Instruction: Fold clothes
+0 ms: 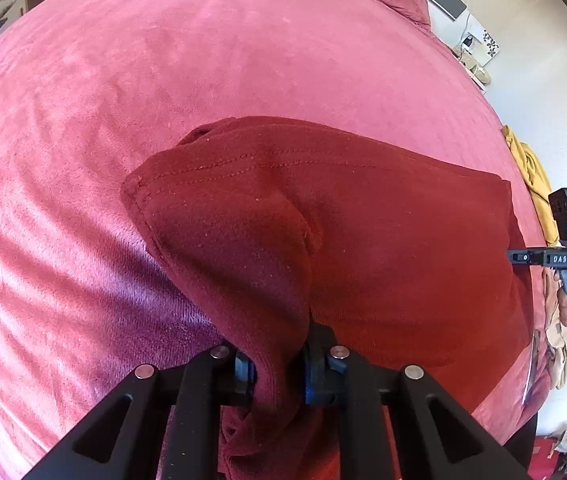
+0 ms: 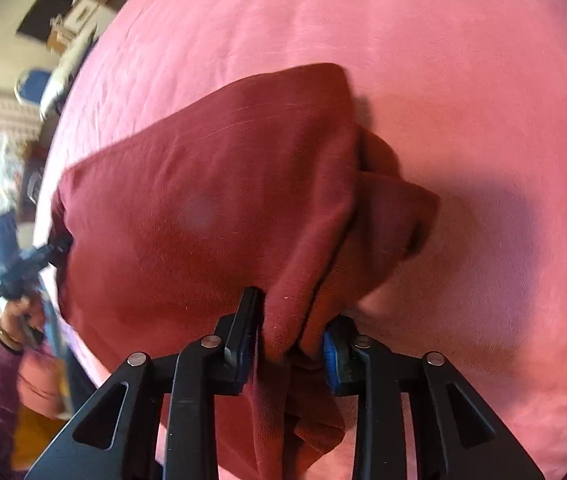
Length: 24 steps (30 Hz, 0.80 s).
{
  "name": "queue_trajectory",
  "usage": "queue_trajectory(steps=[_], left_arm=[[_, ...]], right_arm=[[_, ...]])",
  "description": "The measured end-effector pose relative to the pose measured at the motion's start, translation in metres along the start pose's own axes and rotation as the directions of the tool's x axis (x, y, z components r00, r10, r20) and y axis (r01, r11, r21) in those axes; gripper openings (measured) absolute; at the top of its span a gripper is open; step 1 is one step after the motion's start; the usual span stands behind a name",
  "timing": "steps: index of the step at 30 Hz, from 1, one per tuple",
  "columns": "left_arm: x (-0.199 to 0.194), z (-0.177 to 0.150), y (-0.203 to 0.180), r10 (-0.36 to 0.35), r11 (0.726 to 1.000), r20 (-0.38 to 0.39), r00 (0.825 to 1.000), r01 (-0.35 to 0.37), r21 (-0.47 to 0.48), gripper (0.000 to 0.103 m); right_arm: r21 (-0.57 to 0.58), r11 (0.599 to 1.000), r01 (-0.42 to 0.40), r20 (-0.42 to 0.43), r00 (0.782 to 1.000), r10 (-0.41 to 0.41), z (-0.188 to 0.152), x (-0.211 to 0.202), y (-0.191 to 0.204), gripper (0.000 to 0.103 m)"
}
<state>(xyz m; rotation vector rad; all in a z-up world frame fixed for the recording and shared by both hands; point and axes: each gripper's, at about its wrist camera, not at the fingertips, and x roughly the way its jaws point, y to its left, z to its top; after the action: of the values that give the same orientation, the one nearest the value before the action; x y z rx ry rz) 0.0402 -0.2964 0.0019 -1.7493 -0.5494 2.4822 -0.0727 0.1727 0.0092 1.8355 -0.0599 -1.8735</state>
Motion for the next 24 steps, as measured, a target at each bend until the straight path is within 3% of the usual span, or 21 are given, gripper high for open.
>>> queue_trajectory(steps=[4, 6, 7, 8, 13, 18, 21, 24], left_arm=[[0.000, -0.001, -0.012, 0.065, 0.995, 0.010, 0.998, -0.066, 0.070, 0.016], [-0.001, -0.001, -0.014, 0.076, 0.993, 0.014, 0.997, -0.077, 0.087, 0.016], [-0.001, -0.002, -0.013, 0.075, 0.993, 0.014, 0.997, -0.076, 0.087, 0.016], [-0.002, -0.002, -0.012, 0.075, 0.993, 0.014, 0.997, -0.076, 0.088, 0.016], [-0.004, -0.003, -0.008, 0.070, 0.993, 0.015, 0.997, -0.072, 0.089, 0.018], [-0.007, -0.001, -0.001, 0.034, 0.998, 0.005, 0.999, -0.034, 0.050, 0.021], [-0.008, 0.000, 0.003, 0.018, 0.999, 0.000, 1.000, -0.018, 0.037, 0.022], [-0.010, -0.001, 0.004, 0.021, 0.999, 0.003, 1.000, -0.022, 0.040, 0.023]], right_arm=[[-0.029, 0.999, 0.017, -0.007, 1.000, -0.017, 0.001, 0.001, 0.006, 0.047], [-0.004, 0.999, -0.051, 0.012, 0.999, 0.051, -0.001, 0.001, 0.004, 0.070], [0.009, 0.993, -0.120, 0.033, 0.992, 0.120, -0.001, 0.002, 0.005, 0.095], [0.012, 0.991, -0.130, 0.047, 0.990, 0.129, -0.002, 0.004, 0.007, 0.100], [-0.158, 0.984, 0.081, 0.016, 0.997, -0.079, -0.008, 0.012, 0.040, 0.102], [-0.070, 0.997, -0.016, -0.042, 0.999, 0.013, 0.000, 0.000, 0.020, 0.097], [-0.005, 0.998, -0.057, -0.057, 0.997, 0.056, 0.003, -0.008, 0.003, 0.084], [0.029, 0.993, -0.112, -0.045, 0.993, 0.113, 0.000, -0.015, -0.010, 0.084]])
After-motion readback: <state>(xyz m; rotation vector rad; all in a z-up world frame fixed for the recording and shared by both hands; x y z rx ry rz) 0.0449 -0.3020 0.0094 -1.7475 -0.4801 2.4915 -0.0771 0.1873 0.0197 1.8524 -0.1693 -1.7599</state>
